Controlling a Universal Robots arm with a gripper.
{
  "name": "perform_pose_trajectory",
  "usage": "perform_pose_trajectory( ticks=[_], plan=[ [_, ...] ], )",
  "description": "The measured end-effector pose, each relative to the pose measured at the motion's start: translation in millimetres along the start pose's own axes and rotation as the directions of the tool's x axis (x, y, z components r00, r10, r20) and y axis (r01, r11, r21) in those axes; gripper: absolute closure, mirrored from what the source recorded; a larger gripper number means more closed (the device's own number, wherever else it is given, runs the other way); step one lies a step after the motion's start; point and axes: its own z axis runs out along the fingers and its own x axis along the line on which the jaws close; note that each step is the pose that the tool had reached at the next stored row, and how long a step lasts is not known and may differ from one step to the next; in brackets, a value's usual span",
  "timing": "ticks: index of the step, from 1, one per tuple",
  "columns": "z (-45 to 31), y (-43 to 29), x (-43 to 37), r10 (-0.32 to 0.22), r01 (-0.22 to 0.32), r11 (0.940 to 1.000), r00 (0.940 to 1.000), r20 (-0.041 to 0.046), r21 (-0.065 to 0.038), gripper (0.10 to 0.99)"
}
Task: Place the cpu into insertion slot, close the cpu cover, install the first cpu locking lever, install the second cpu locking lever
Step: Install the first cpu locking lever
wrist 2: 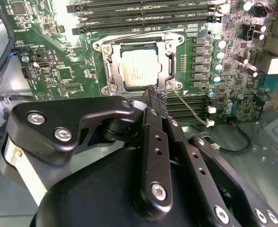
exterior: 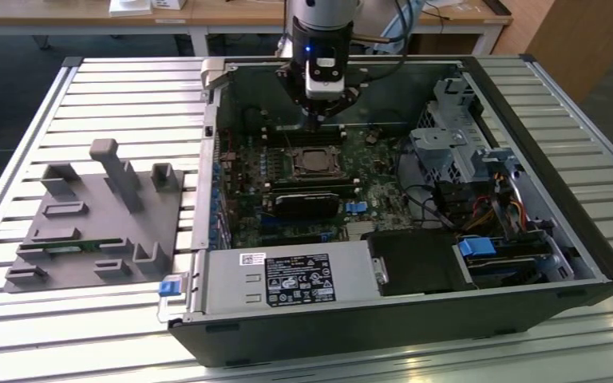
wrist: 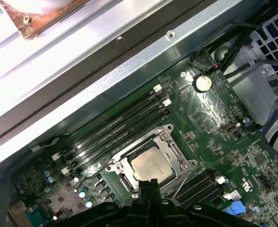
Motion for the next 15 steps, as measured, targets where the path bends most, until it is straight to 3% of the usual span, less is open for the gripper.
perform_pose_trajectory(
  ticks=[15],
  plan=[
    [0.0,0.0,0.0,-0.062,0.062,0.9981,0.9981,-0.0009,0.000,0.980]
  ],
)
